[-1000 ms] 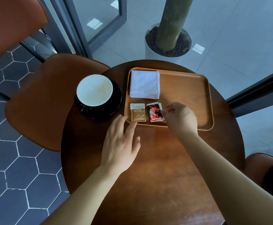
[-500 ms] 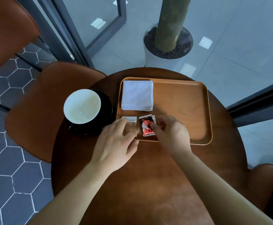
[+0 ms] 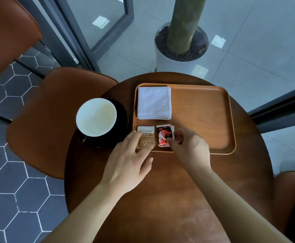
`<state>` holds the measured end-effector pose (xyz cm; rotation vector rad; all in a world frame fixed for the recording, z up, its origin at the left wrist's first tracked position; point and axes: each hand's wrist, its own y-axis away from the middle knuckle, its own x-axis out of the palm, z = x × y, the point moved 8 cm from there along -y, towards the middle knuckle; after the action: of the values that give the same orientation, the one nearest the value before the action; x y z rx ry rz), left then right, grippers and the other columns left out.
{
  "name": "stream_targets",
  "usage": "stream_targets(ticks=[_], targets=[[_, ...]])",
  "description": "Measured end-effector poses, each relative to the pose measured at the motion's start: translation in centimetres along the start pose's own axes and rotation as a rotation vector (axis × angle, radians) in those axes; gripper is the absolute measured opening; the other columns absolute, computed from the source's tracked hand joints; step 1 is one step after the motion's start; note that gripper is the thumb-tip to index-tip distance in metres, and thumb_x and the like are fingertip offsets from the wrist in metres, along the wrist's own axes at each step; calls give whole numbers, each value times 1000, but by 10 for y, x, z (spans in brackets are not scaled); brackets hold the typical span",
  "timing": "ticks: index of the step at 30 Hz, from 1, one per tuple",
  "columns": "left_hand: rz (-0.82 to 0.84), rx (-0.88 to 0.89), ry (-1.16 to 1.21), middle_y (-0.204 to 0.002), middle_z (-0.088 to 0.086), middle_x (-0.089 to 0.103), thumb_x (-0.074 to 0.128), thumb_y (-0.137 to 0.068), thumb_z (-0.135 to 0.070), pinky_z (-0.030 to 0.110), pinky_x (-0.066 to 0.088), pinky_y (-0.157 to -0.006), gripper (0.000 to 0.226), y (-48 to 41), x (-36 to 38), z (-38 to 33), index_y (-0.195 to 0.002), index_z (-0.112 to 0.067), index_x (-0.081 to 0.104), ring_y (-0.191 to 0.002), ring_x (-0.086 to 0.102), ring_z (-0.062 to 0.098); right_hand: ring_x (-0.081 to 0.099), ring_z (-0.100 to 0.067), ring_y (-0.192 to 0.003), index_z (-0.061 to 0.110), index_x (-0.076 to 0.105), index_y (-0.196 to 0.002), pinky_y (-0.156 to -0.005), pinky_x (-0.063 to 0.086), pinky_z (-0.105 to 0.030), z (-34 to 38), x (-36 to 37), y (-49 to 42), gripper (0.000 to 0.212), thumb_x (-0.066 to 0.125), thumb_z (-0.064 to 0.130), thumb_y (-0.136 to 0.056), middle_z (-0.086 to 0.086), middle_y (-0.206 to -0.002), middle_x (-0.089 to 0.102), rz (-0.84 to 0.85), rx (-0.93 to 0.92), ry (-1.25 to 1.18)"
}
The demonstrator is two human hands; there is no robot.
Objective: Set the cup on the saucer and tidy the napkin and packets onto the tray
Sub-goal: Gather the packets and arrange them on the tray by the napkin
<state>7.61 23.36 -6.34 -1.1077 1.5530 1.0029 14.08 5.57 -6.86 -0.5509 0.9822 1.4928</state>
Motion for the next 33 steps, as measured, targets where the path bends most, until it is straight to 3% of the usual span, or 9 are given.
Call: stream_targets(ticks=[8, 17, 27, 33], targets=[[16, -4, 19, -146, 14, 47, 38, -98, -44, 42, 49, -96, 45, 3, -4, -2, -135, -23, 56, -141, 40, 30, 65, -21, -92, 28, 66, -109, -78, 54, -38, 3, 9, 9, 28, 69, 40, -84, 7, -98, 70, 35, 0, 49], [18, -16, 5, -144, 15, 50, 40, -97, -39, 44, 50, -95, 44, 2, -4, -5, -133, -21, 58, -140, 41, 32, 64, -20, -81, 26, 68, -101, -65, 49, -31, 4, 3, 2, 21, 69, 40, -86, 10, -85, 68, 18, 0, 2], [-6, -24, 23, -145, 16, 50, 47, -97, -35, 44, 49, -98, 42, 3, -4, -4, -134, -18, 56, -140, 41, 32, 65, -22, -80, 26, 69, -102, -65, 50, -31, 7, 10, 5, 21, 71, 36, -84, 10, -83, 69, 28, -11, 1], [-80, -42, 83, -135, 14, 57, 55, -94, -28, 45, 51, -99, 37, -1, -13, -5, -126, -10, 61, -134, 48, 31, 65, -23, -81, 26, 63, -100, -67, 50, -33, 7, 11, 3, 22, 71, 37, -83, 9, -82, 68, 32, -35, 5]])
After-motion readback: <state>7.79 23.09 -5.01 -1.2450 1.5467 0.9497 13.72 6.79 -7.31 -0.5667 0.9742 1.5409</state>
